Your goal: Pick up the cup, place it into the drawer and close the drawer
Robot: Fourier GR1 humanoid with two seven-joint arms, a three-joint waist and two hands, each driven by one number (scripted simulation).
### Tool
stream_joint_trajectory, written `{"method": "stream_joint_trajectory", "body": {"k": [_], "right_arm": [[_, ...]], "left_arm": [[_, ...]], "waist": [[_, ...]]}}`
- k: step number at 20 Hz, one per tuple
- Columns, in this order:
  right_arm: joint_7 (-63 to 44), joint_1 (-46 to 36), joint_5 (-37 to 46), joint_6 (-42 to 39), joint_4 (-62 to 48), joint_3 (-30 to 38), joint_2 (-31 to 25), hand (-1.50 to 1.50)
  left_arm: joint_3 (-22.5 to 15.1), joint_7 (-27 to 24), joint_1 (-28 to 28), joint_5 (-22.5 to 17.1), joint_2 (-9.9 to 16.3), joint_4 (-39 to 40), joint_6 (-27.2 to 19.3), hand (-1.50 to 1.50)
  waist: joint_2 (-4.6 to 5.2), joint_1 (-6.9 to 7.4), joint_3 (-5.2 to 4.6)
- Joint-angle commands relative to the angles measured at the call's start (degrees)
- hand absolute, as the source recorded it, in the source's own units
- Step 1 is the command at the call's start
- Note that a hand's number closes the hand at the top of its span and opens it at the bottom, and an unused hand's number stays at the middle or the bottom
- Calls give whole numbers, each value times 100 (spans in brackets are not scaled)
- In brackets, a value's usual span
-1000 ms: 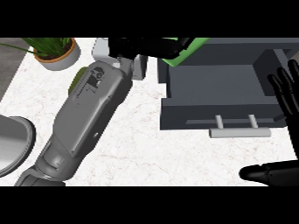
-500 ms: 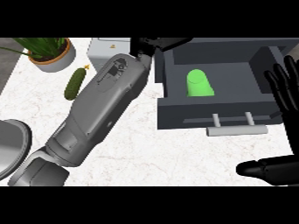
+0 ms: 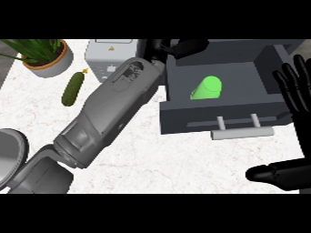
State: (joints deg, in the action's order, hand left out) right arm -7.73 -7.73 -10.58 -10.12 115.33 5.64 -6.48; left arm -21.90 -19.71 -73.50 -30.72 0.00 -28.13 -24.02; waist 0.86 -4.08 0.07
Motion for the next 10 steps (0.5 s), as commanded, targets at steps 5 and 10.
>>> {"method": "stream_joint_trajectory", "body": {"k": [5,10], "right_arm": [[127,105,193,-31,-14,-325,153,-150],[-15,58,-124,-152,69,-160,32,-150]], "left_arm": [[-761,124,-294,-332,0,553,-177,150],[-1267,158,-263,-251,0,727,-343,-150]], "waist": [[41,-171,5],[64,-268,7]]}}
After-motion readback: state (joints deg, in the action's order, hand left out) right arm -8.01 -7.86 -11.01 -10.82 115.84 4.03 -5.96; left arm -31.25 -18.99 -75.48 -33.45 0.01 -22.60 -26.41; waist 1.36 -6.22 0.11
